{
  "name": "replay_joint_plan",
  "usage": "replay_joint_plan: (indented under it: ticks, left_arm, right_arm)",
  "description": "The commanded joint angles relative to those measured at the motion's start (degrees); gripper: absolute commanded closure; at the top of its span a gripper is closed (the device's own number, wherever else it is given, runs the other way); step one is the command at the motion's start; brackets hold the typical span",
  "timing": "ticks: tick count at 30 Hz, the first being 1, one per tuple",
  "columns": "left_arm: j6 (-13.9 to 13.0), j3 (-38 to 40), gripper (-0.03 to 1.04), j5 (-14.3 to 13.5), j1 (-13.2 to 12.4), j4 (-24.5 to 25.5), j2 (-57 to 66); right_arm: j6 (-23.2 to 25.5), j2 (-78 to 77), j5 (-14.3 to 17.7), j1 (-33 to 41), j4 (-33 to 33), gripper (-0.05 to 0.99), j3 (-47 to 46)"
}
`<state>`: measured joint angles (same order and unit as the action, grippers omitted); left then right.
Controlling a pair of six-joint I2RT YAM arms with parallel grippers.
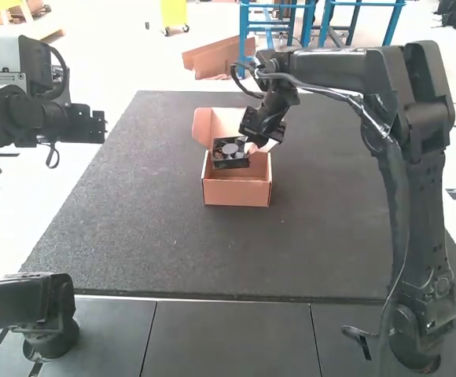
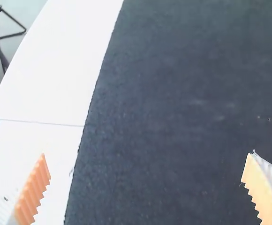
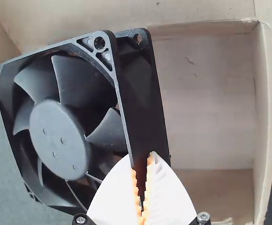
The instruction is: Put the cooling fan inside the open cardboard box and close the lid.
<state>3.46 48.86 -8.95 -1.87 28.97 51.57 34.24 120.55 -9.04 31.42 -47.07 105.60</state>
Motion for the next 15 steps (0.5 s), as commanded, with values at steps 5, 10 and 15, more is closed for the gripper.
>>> replay_joint_plan:
  ticks: [5,10,15]
  left_arm:
    - [0.14,1.24,0.04,0.69,0.37,0.03,-1.12]
    - [0.14,1.59,0.04,0.69,0.37,-0.06,-1.12]
    - [0.14,1.76,0.04,0.69,0.37,-0.14,-1.12]
  right_arm:
    - [-1.72,1.7,3.24,0.31,-0.22,0.94,2.15]
    - [-2.33,2.49,3.41,0.48,-0.66,0.9,2.15]
    - [-3.57,2.76,3.85,0.48,-1.1,0.59,3.12]
